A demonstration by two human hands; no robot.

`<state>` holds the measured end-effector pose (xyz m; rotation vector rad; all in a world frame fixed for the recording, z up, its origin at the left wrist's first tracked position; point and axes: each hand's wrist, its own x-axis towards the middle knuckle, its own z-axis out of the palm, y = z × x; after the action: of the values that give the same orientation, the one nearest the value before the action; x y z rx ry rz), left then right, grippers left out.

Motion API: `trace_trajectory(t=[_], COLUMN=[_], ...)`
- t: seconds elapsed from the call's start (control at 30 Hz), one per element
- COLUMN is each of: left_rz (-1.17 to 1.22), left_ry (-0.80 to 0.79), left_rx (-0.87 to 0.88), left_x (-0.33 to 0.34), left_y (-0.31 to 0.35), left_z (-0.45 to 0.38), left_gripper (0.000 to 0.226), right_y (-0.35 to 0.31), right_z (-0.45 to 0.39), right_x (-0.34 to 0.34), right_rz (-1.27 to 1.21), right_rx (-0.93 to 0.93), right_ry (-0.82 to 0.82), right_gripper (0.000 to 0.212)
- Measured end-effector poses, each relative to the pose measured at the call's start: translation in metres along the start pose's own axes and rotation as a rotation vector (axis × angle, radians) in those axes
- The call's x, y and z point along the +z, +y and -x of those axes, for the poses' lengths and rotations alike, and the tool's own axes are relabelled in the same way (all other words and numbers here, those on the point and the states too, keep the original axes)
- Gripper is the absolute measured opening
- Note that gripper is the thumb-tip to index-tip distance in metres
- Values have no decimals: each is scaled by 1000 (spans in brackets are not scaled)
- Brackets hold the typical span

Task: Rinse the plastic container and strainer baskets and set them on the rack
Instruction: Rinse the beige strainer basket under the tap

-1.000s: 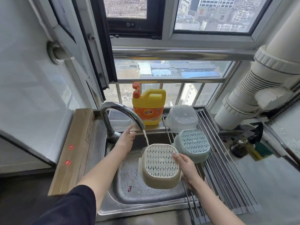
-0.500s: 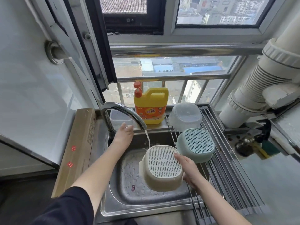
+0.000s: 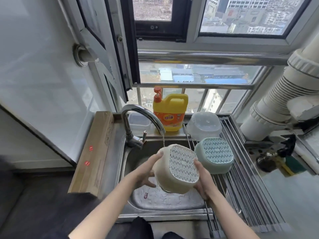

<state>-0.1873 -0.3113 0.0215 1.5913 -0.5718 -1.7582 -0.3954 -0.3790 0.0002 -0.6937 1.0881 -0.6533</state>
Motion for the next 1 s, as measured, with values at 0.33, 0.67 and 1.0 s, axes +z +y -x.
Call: trace_trajectory(t=[0.33, 0.67, 1.0], left_rz=[147, -47, -136], left_ry=[150, 148, 188], left_rx=[39, 201, 138], left_x=[7, -3, -1], left_y=[-26, -2, -18], left_z=[14, 22, 12], left_gripper=[87, 66, 58], right_y=[5, 13, 14], right_z=[1, 0, 15], right_x=[31, 41, 45], right_rz=[500, 545, 683], right_rx=[-173, -346, -282], right_ry=[50, 134, 194], right_gripper=[52, 35, 43])
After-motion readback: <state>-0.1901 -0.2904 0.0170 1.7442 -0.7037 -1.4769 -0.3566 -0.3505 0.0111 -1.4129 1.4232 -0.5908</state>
